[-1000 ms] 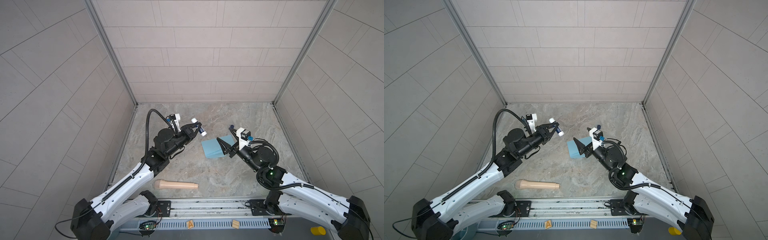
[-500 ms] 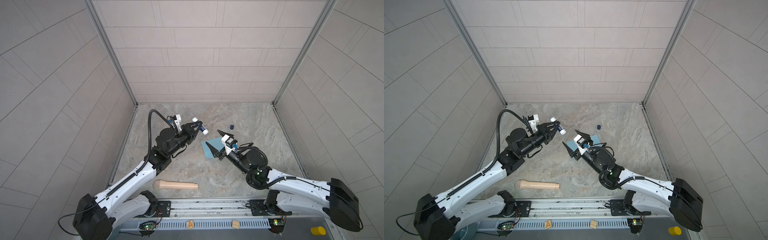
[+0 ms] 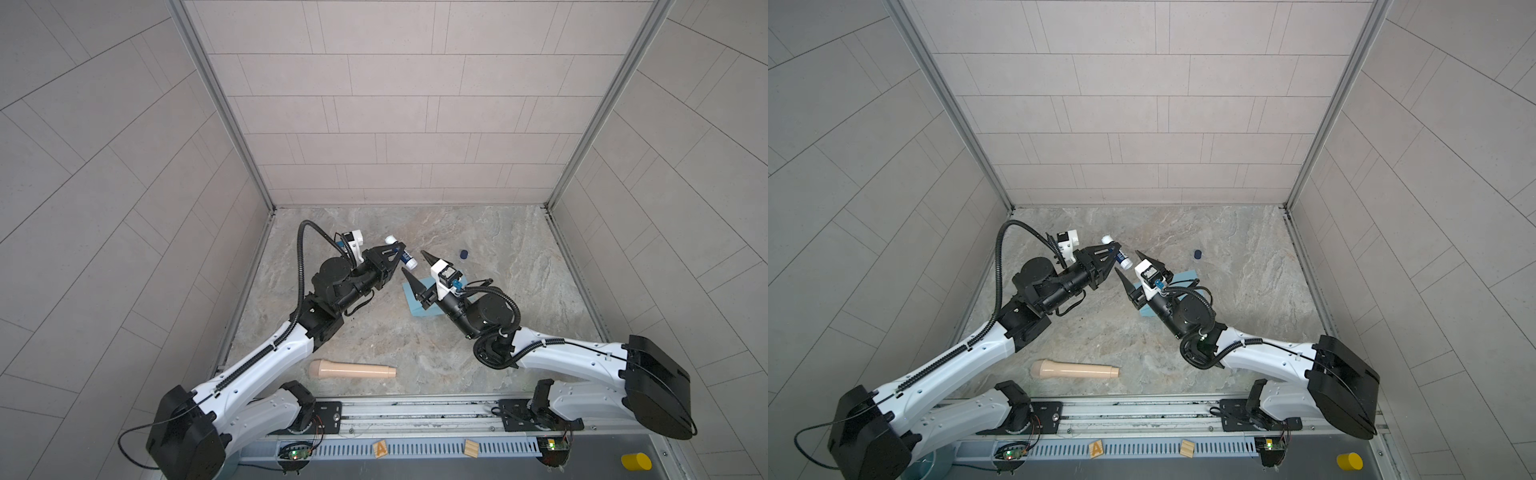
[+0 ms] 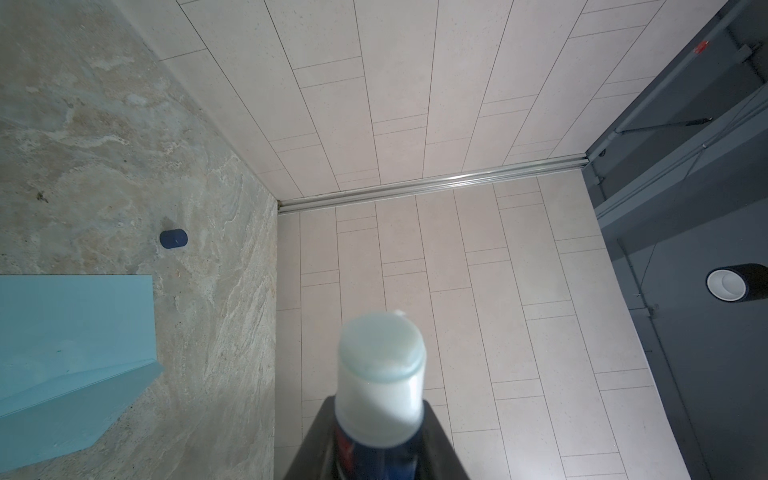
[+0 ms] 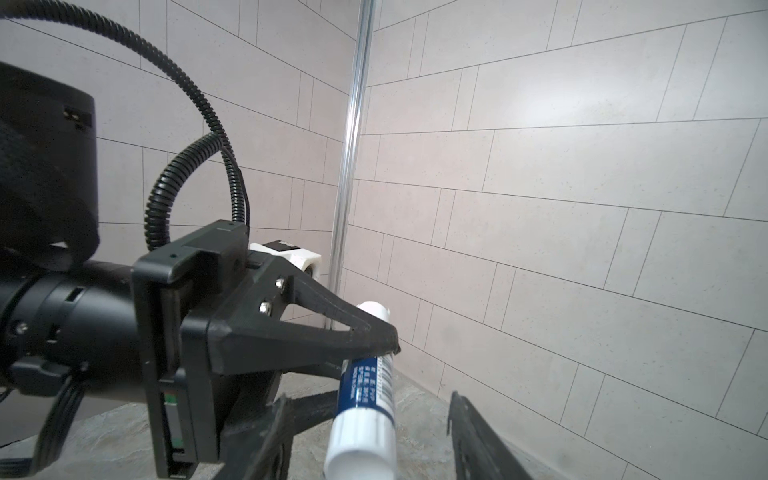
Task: Place the letter into the envelope and seal it
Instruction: 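Close the right gripper around the glue stick body below the left gripper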
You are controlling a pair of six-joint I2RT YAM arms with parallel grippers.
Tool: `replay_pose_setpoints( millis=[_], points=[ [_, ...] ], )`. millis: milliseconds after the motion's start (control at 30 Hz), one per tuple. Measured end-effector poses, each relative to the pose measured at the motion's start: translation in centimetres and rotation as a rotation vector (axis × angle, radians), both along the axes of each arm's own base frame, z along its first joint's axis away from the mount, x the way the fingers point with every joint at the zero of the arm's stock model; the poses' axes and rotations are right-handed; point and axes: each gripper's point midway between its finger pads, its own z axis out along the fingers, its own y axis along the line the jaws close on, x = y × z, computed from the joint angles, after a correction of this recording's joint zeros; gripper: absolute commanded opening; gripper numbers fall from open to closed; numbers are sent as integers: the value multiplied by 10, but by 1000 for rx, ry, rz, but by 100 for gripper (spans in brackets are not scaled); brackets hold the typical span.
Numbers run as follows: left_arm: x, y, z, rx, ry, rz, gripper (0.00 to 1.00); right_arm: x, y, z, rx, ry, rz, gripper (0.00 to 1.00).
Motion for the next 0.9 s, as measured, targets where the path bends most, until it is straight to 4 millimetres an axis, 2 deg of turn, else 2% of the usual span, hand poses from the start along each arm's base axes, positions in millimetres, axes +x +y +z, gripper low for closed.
replay_pose_setpoints(
  millis=[700, 900],
  points=[
    [-3, -2, 4, -38, -4, -24, 0, 18, 9, -9, 56, 50, -38, 38],
    [-3, -3, 3, -37, -2, -25, 0, 19, 10, -5, 72, 53, -37, 31]
  ],
)
